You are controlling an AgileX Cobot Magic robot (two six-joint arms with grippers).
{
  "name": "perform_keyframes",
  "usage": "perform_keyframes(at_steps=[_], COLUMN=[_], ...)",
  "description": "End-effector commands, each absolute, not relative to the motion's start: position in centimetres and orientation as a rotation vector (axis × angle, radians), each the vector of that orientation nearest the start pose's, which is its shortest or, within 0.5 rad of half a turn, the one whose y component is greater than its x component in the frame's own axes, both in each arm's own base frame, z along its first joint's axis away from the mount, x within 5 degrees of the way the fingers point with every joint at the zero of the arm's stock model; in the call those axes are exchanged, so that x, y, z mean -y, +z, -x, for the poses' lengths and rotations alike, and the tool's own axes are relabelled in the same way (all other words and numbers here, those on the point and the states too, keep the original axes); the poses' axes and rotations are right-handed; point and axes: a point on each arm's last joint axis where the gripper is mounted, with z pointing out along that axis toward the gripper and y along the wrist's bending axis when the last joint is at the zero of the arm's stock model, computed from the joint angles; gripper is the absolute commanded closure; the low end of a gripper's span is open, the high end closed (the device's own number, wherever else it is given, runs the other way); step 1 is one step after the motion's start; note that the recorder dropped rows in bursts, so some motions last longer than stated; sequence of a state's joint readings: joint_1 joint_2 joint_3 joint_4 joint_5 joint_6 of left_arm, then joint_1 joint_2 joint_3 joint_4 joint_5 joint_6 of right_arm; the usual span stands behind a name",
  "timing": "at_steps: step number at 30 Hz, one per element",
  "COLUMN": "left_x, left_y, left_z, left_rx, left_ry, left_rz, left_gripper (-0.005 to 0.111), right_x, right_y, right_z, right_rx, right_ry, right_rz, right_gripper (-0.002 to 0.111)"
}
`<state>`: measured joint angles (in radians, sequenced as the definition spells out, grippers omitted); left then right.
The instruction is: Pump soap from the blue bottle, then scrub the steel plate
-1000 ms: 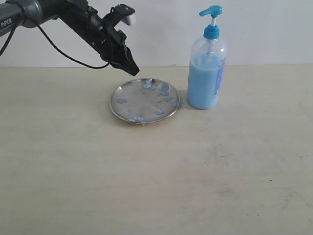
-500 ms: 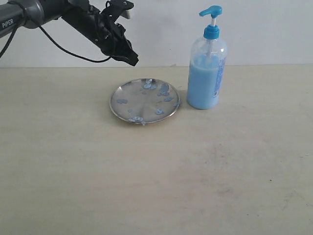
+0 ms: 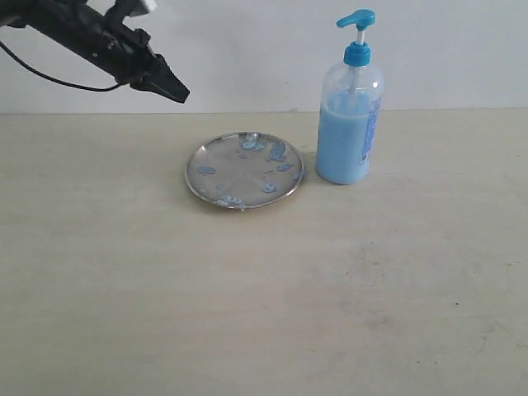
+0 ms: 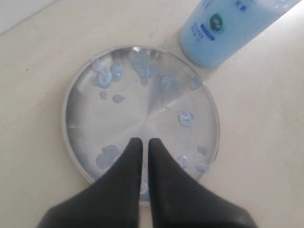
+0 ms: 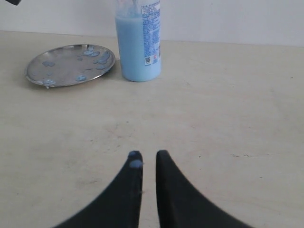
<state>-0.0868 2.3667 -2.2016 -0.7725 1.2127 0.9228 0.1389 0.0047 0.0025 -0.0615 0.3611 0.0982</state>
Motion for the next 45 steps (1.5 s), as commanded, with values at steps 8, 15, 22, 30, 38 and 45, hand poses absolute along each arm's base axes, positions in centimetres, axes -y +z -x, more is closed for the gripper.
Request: perform_keyframes(at_steps=[8,15,22,30,38,45], left_x=[-0.1,-2.2,-0.3,-0.2,0.1,0.5], left_y=[39.2,49.3,39.3,26.3,21.7,18.3], left_z=[-44.2,-26.1,-7.5,-6.9,-7.2,-6.8], left_rx=[-1.996,-1.447,-1.328,-1.559,-1.727,-1.866], left_ry=[-0.391,0.027,0.134,0.112,0.071,0.017], left_rz=[-0.450,0.021,-0.043,-0.036,-0.061,-0.079], left_gripper=[0.102,0.102,0.102,0.102,0.102,0.102], right_x=[-0.5,-0.5,-0.5,-0.5,-0.5,-0.5], right_y=[18.1,18.1,18.1,18.1,18.1,18.1], right_z=[-5.3,-5.3,-5.3,-5.3,-5.3,-5.3], right_rx=[-1.839,-1.839,-1.840,-1.840,-1.840,-1.840], right_ry=[0.097,0.099,0.102,0.102,0.102,0.102], right_rz=[0.071,0.070,0.068,0.068,0.068,0.068], right_gripper=[0.107,0.107,0.107,0.107,0.107,0.107])
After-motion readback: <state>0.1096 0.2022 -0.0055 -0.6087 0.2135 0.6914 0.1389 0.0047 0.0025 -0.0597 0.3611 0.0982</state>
